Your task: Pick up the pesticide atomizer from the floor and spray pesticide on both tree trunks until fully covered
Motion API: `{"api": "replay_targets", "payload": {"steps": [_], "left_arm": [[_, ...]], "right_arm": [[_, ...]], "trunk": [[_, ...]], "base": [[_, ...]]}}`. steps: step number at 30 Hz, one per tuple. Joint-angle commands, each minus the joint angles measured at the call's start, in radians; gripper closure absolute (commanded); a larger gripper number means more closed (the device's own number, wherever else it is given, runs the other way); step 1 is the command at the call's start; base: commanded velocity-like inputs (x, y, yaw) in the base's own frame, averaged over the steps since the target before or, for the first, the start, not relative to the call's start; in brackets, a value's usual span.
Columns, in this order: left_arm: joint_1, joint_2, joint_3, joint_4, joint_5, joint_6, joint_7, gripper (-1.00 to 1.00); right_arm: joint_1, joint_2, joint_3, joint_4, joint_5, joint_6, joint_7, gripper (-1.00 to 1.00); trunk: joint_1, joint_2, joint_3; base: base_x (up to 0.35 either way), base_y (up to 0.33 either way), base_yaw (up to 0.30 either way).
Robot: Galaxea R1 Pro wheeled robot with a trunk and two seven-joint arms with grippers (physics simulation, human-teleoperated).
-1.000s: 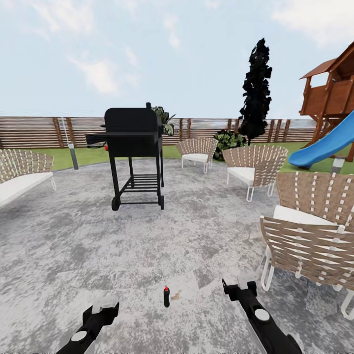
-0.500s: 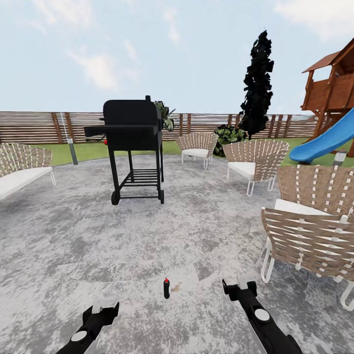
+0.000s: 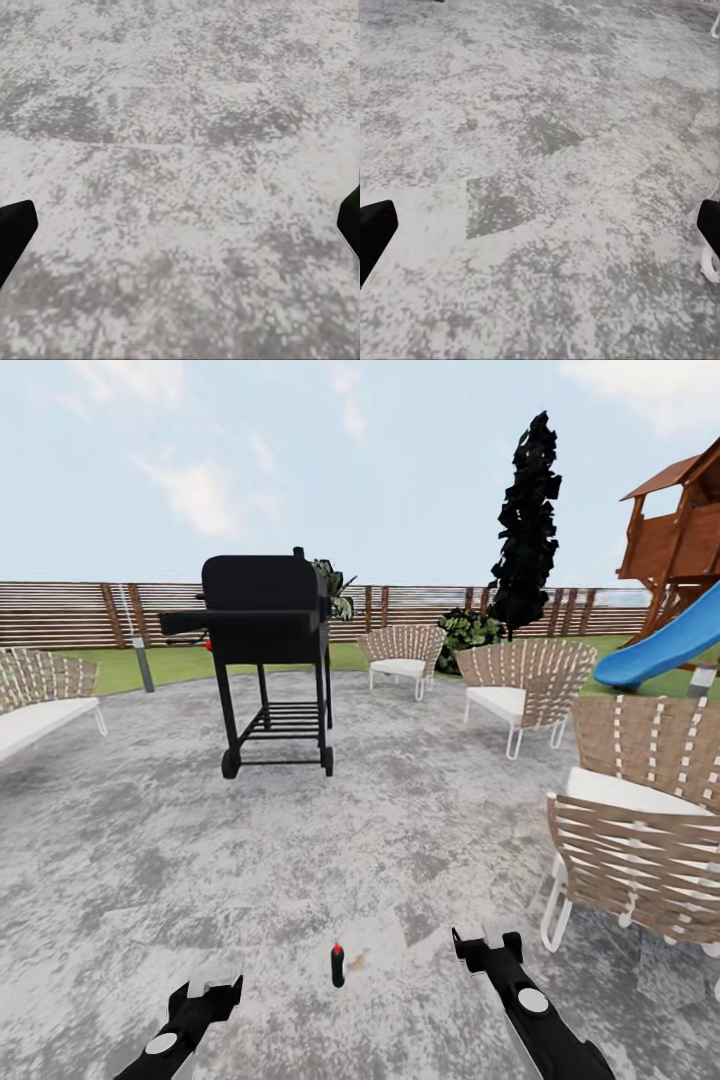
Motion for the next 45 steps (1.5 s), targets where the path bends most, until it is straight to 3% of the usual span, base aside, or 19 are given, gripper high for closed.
{"api": "replay_targets", "payload": {"steps": [1, 16, 24, 31, 33, 34, 39, 42, 45], "left_arm": [[0.000, 0.000, 0.000, 0.000, 0.000, 0.000, 0.000, -1.00], [0.000, 0.000, -0.001, 0.000, -0.001, 0.000, 0.000, -1.00], [0.000, -0.011, -0.001, 0.001, 0.001, -0.001, 0.001, -1.00], [0.000, -0.023, 0.001, -0.029, 0.009, -0.001, 0.111, -1.00], [-0.001, -0.036, -0.003, -0.045, 0.009, 0.000, 0.146, -1.00], [-0.002, -0.058, -0.007, -0.065, 0.005, 0.002, 0.183, -1.00], [-0.009, -0.114, -0.012, -0.100, -0.001, 0.010, 0.285, -1.00], [-0.010, -0.147, -0.013, -0.106, -0.002, 0.010, 0.313, -1.00], [-0.010, -0.158, -0.016, -0.106, -0.003, 0.010, 0.319, -1.00]], "right_arm": [[0.000, 0.000, 0.000, 0.000, 0.000, 0.000, 0.000, -1.00], [0.000, 0.000, -0.001, -0.001, 0.000, 0.000, 0.000, -1.00], [0.000, 0.000, 0.000, 0.000, 0.000, 0.000, 0.000, -1.00], [0.000, 0.000, 0.000, 0.000, 0.000, 0.000, 0.000, -1.00], [0.000, 0.000, 0.000, 0.001, 0.000, 0.000, 0.000, -1.00], [0.000, 0.000, 0.000, 0.001, 0.000, 0.000, 0.000, -1.00], [0.000, 0.000, 0.001, 0.001, 0.000, 0.000, 0.000, -1.00], [0.000, 0.000, 0.002, 0.002, 0.000, 0.000, 0.000, -1.00], [0.000, 0.001, 0.002, 0.002, 0.000, 0.000, 0.000, -1.00]], "trunk": [[0.000, 0.000, 0.000], [0.000, 0.000, 0.000], [0.000, 0.000, 0.000], [0.000, 0.000, 0.000], [0.000, 0.000, 0.000], [0.000, 0.000, 0.000], [0.000, 0.000, 0.000], [0.000, 0.000, 0.000], [0.000, 0.000, 0.000]], "base": [[0.339, 0.000, 0.000], [0.329, -0.027, 0.000], [0.049, -0.012, 0.000], [0.000, 0.000, 0.000], [0.000, 0.000, 0.000], [0.000, 0.000, 0.000], [0.000, 0.000, 0.000], [0.000, 0.000, 0.000], [0.000, 0.000, 0.000]]}}
